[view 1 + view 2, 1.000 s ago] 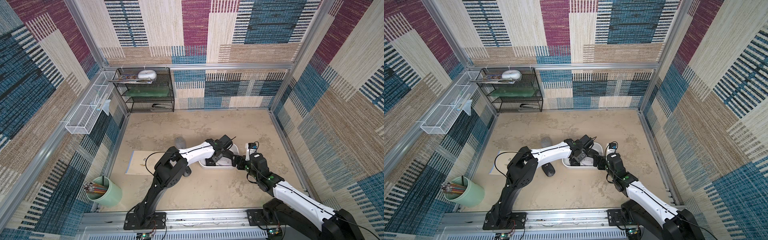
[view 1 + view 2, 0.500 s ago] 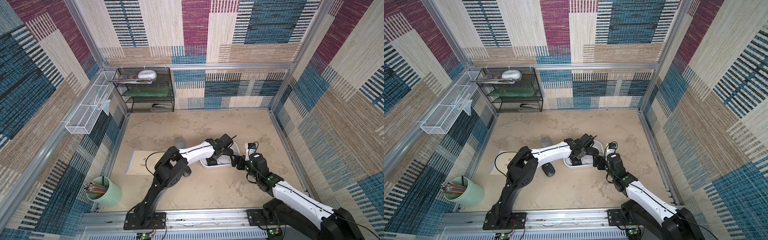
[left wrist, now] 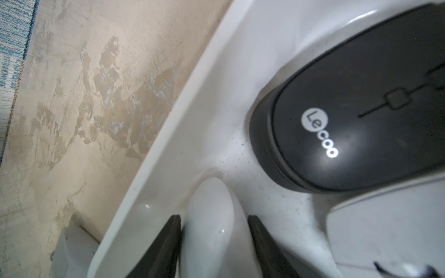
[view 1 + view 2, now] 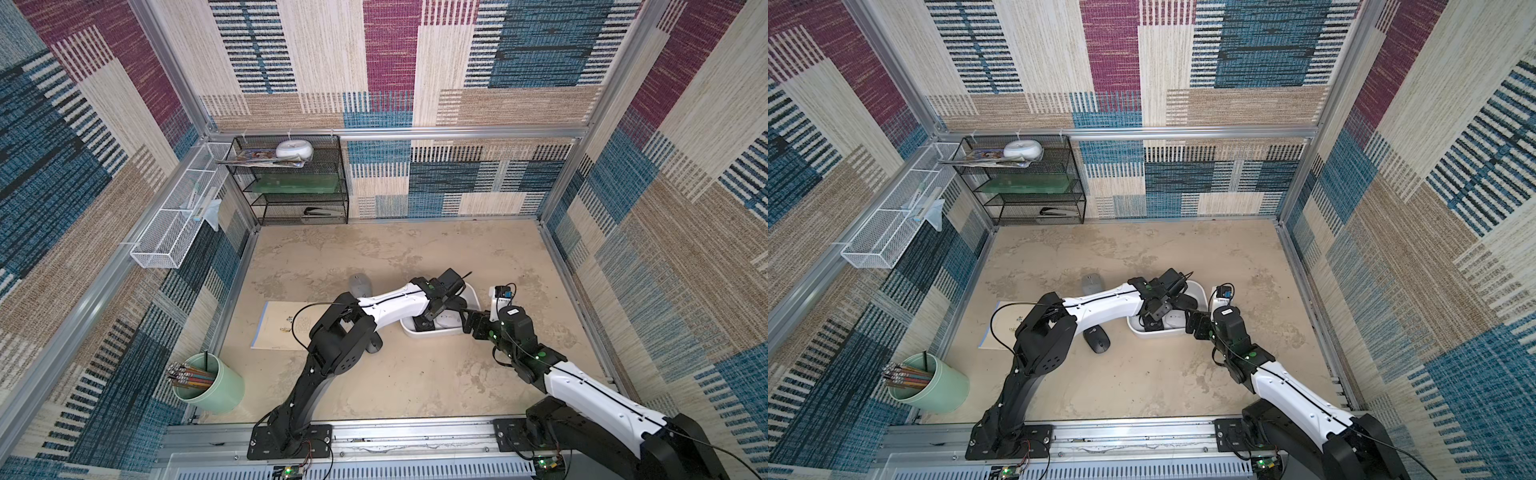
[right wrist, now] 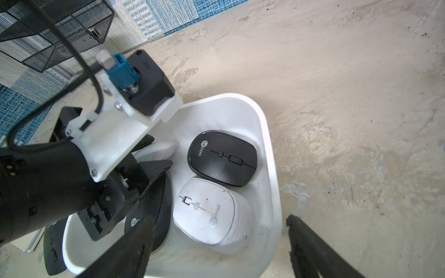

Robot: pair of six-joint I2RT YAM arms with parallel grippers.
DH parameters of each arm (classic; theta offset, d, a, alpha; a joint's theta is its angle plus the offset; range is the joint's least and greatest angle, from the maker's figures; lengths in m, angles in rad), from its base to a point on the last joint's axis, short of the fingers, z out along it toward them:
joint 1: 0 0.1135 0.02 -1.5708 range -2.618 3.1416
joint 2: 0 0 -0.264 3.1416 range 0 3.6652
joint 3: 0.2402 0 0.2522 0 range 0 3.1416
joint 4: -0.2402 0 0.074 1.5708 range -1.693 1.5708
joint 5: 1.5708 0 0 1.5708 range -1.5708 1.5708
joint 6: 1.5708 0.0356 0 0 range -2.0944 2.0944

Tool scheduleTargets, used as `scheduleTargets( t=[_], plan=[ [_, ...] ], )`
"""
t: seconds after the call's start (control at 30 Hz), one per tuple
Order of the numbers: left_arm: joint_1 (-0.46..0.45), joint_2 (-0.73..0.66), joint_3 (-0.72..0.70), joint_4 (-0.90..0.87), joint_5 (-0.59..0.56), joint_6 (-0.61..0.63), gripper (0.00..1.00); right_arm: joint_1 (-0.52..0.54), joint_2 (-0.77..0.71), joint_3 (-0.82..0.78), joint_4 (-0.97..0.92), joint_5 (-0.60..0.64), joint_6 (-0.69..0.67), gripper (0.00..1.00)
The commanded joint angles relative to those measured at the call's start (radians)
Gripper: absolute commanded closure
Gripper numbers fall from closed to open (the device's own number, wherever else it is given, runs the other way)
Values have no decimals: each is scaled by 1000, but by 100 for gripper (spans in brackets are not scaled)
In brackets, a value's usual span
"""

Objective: Take out the mouse from the storage box
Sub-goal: Pick up the mouse from the storage box.

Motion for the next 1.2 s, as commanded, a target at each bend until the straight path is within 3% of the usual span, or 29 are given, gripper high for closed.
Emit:
scheduleTargets(
  t=[0.0, 0.2, 0.63, 0.87, 1.17],
  plan=[
    [4, 22, 18, -49, 14, -11, 56, 1, -2, -3, 29, 0, 0, 10],
    [4, -17, 4, -23, 2, -17, 71, 0, -11, -3, 28, -1, 1, 10],
    [-21, -243, -130, 26, -37, -43, 78, 0, -55, -3, 6, 3, -2, 10],
    [-129, -460, -316, 24, -116, -74, 78, 1, -77, -2, -14, 10, 0, 10],
    [-294, -653, -508, -110, -162, -260, 77, 1, -82, 0, -10, 6, 7, 10]
  ],
)
